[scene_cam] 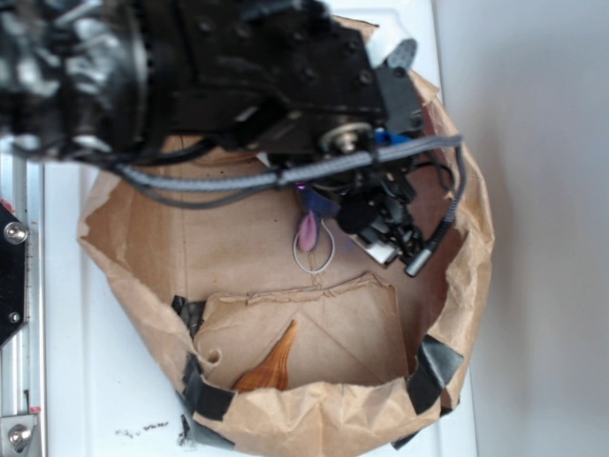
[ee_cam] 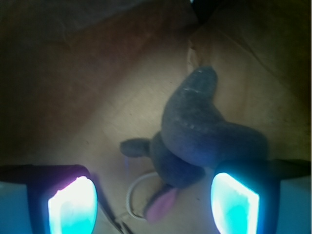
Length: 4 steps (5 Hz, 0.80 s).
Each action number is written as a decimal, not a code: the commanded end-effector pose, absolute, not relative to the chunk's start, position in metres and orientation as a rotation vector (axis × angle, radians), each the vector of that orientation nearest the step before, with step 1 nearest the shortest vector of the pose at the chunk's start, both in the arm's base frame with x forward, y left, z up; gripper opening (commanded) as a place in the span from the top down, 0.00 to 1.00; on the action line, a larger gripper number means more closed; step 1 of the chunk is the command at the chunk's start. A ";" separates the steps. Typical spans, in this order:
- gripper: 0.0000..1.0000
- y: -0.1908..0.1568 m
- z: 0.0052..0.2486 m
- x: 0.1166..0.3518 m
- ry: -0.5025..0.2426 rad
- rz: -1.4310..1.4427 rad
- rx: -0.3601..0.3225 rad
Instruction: Grab the gray animal.
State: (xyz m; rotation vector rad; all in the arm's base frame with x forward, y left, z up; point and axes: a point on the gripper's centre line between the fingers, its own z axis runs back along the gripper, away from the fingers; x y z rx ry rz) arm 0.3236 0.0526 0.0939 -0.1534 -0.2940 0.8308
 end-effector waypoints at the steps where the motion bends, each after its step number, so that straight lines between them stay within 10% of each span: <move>1: 0.00 0.062 0.104 0.344 -0.379 0.861 -0.124; 4: 0.00 0.076 0.069 0.346 -0.456 0.872 0.038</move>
